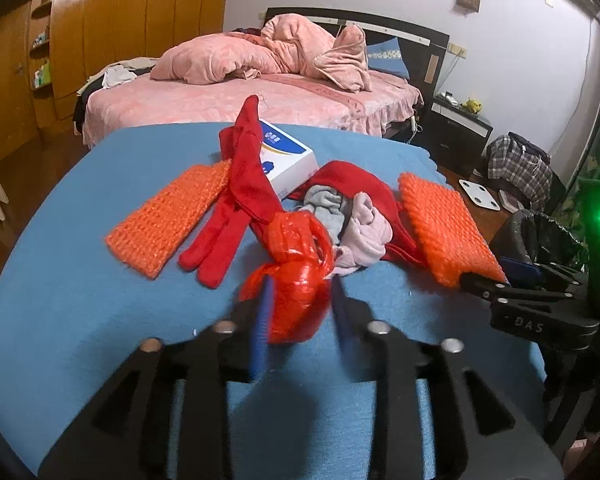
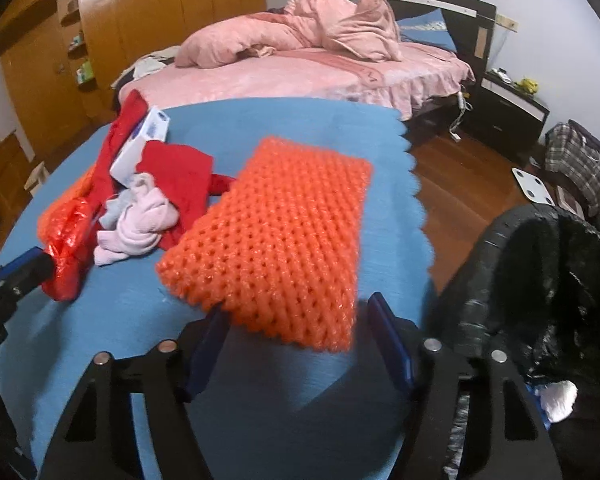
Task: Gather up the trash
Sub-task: 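Grasp the red plastic bag with the left tool, then grasp the orange mesh sleeve with the right tool while the left tool holds the red bag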
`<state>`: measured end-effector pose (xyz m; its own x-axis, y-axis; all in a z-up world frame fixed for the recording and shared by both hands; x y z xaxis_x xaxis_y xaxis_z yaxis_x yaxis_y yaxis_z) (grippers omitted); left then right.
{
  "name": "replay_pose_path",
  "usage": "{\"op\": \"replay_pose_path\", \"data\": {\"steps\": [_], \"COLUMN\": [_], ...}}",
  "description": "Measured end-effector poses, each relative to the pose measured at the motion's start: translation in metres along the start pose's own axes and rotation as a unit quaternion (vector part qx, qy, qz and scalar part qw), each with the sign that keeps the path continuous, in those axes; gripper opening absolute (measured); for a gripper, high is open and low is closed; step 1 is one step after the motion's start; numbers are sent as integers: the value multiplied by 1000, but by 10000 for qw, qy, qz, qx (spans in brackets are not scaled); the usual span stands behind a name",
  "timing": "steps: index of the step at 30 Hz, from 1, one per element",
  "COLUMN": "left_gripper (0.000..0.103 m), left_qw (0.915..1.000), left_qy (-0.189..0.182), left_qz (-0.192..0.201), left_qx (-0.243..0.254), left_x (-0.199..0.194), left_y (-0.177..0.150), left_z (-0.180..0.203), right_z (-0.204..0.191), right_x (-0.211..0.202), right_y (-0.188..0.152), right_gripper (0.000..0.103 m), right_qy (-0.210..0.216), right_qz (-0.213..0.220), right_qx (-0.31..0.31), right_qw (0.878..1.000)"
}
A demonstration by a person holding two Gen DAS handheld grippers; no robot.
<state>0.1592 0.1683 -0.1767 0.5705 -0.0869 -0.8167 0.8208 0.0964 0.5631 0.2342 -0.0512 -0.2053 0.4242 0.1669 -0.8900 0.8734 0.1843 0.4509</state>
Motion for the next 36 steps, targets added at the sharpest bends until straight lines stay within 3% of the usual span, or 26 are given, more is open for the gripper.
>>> {"op": "replay_pose_path", "data": {"steps": [6, 10, 12, 15, 19, 22, 24, 26, 27, 30, 31, 36], "left_gripper": [51, 46, 38, 37, 37, 38, 37, 36, 30, 26, 24, 22], "left_qw": [10000, 9998, 9998, 9999, 9997, 9997, 9997, 9997, 9997, 9998, 9998, 9999], "left_qy": [83, 96, 60, 52, 86, 123, 118, 126, 133, 100, 84, 63], "left_qz": [-32, -103, -122, -138, -202, -215, -218, -212, -207, -186, -178, -98], "left_qx": [27, 130, 137, 88, 83, 69, 73, 77, 72, 21, 8, -17], "left_x": [7, 14, 16, 19, 23, 24, 24, 24, 24, 23, 23, 18], "left_y": [2, 4, 4, 6, 7, 8, 8, 8, 8, 8, 8, 8], "left_z": [0, 0, -1, -4, -3, -3, -3, -2, -3, -5, -6, -7], "right_z": [-4, -3, 0, 2, -1, -3, -8, -12, -15, -18, -18, -10], "right_x": [-17, -23, -20, -8, 17, 22, 22, 21, 20, 13, 11, -1], "right_y": [0, 8, 16, 25, 32, 29, 27, 23, 23, 21, 21, 21], "right_gripper": [76, 80, 81, 81, 81, 81, 72, 53, 49, 28, 14, 13], "right_qy": [395, 606, 555, 495, 96, 26, 57, 171, 198, 290, 357, 675], "right_qz": [165, 273, 293, 217, -102, -82, -17, 75, 98, 274, 319, 411], "right_qx": [17, 188, 340, 518, 521, 468, 338, 219, 179, 79, 85, 142], "right_qw": [9991, 9976, 9975, 9972, 9985, 9989, 9994, 9996, 9996, 9992, 9988, 9968]}}
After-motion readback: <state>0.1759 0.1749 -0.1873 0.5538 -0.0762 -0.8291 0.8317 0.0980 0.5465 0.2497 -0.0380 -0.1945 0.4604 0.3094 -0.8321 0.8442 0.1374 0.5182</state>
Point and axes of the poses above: each gripper's, at about its wrist camera, not at the fingertips, and x roughly the way its jaws point, z to its right, y to its top, the point moved 2 cm from there along x, roughly the way its jaws point, and after that the axes turned 13 degrees about -z, right-handed, at the moved point
